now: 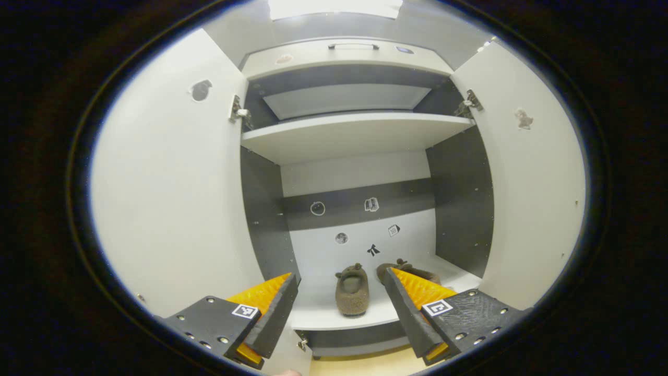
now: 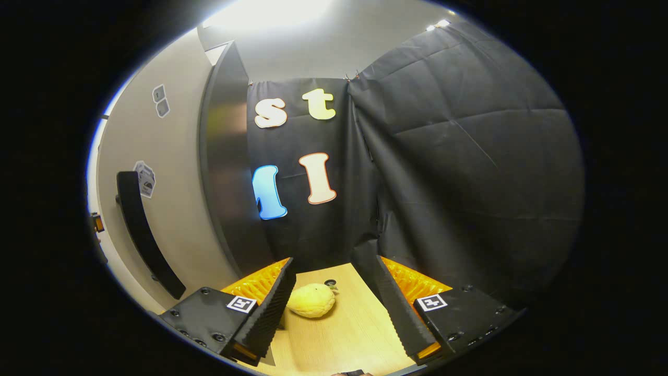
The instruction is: Grab one shoe with the right hand and put it into the shoe cabinet, grab the other shoe with the left hand and put it into the shoe cabinet; then close the right door with the right hand and the left door with the left hand.
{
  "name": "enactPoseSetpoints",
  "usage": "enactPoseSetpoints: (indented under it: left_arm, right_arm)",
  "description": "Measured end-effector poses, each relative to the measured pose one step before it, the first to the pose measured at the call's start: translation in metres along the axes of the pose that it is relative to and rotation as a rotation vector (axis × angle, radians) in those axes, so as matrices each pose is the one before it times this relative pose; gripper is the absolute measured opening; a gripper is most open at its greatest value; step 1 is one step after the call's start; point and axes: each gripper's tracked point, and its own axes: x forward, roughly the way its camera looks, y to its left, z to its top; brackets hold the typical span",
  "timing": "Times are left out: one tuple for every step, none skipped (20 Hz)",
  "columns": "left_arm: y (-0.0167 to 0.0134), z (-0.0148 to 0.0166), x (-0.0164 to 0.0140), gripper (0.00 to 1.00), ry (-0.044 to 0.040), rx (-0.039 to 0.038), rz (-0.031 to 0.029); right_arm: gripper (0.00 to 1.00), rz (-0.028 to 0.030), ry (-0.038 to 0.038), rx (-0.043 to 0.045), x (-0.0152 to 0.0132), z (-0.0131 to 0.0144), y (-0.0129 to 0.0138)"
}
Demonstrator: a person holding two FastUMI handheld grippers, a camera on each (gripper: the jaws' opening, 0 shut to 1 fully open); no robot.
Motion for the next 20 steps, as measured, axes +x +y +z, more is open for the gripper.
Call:
enactPoseSetpoints:
  left_arm:
    - [0.00000, -0.00306, -0.01266, 1.00, -0.00720, -0.00584, 0.02278]
    - [-0.00057, -0.00325, -0.01269, 1.00, -0.00693, -0.01639, 0.00912]
    - [0.00082, -0.00588, -0.01010, 1.00, -0.00143, -0.03282, -0.00032]
    - [-0.00209, -0.00636, -0.00832, 1.00, -0.00394, -0.03231, -0.01668]
    - [-0.00072, -0.00735, -0.01024, 1.00, -0.00091, -0.02293, -0.00801]
    - [-0.00029, -0.00913, -0.00701, 1.00, 0.00637, -0.00573, 0.00251]
    - [0.00187, -0.00826, -0.00511, 1.00, 0.01432, 0.00531, 0.00796]
    - [0.00018, -0.00982, -0.00383, 1.00, 0.02627, 0.00843, -0.00019]
    - [-0.00102, -0.00762, -0.00391, 1.00, 0.02177, 0.00414, -0.00293]
    - [-0.00113, -0.00492, -0.00355, 1.00, 0.01143, -0.00363, -0.00680]
    - [-0.00342, -0.00126, -0.00073, 1.00, 0.00312, -0.00341, -0.01795]
    - [-0.00442, 0.00046, -0.00150, 1.00, -0.00057, -0.00482, -0.02123]
    - [-0.00548, -0.00219, -0.00086, 1.00, 0.00456, 0.00091, -0.02465]
    - [-0.00492, -0.00149, -0.00079, 1.00, 0.00717, 0.00193, -0.01823]
    - [-0.00456, -0.00186, -0.00174, 1.00, 0.00511, -0.00521, -0.01874]
    - [-0.00497, -0.00132, -0.00011, 1.00, 0.00737, -0.01557, -0.02279]
    - [-0.00452, -0.00122, -0.00025, 1.00, 0.00959, -0.01961, -0.01993]
    - [-0.00284, -0.00117, -0.00077, 1.00, 0.00871, -0.01538, -0.01788]
    - [-0.00124, -0.00216, -0.00189, 1.00, 0.00805, -0.00930, -0.01421]
    - [0.00041, -0.00123, -0.00170, 1.00, 0.00591, -0.00492, -0.01194]
  right_arm:
    - [0.96, 0.00346, -0.00243, -0.00439, -0.00041, 0.00262, 0.00265]
    - [0.99, 0.00055, 0.00119, 0.00123, -0.00110, 0.00332, 0.00167]
    - [0.96, 0.00653, -0.00550, 0.00911, -0.00179, 0.00406, 0.00293]
    - [0.98, 0.00830, -0.00822, 0.01310, -0.00156, 0.00574, 0.00454]
    - [0.99, 0.00906, -0.00788, 0.01091, -0.00151, 0.00571, 0.00493]
    - [0.99, 0.00746, -0.00741, 0.00574, -0.00127, 0.00445, 0.00446]
    - [0.96, 0.00470, -0.00700, -0.00180, -0.00140, 0.00373, 0.00355]
    - [0.96, 0.00431, -0.00934, -0.00687, -0.00135, 0.00401, 0.00386]
    - [0.96, 0.00609, -0.00443, -0.00835, -0.00026, 0.00246, 0.00523]
    - [0.92, 0.00960, 0.00237, -0.00456, -0.00068, 0.00199, 0.00674]
    - [0.92, 0.01448, 0.01198, 0.00367, -0.00060, -0.00011, 0.00961]
    - [0.92, 0.01461, 0.00795, 0.00899, -0.00022, 0.00175, 0.00831]
    - [0.96, 0.01245, -0.00422, 0.01341, -0.00157, 0.00432, 0.00644]
    - [0.99, 0.00968, -0.00666, 0.01383, -0.00097, 0.00543, 0.00773]
    - [0.92, 0.00619, -0.00563, 0.00840, -0.00187, 0.00427, 0.00784]
    - [0.96, 0.00346, -0.00161, 0.00098, -0.00192, 0.00215, 0.00567]
    - [0.92, -0.00174, 0.00428, -0.00688, -0.00059, -0.00137, 0.00282]
    - [0.92, -0.00149, 0.00437, -0.01003, -0.01035, 0.00618, 0.00089]
    - [0.96, 0.00863, 0.00515, -0.00700, -0.00064, -0.00034, 0.00671]
    - [0.92, 0.00518, 0.02040, -0.00393, -0.00139, -0.00427, 0.00736]
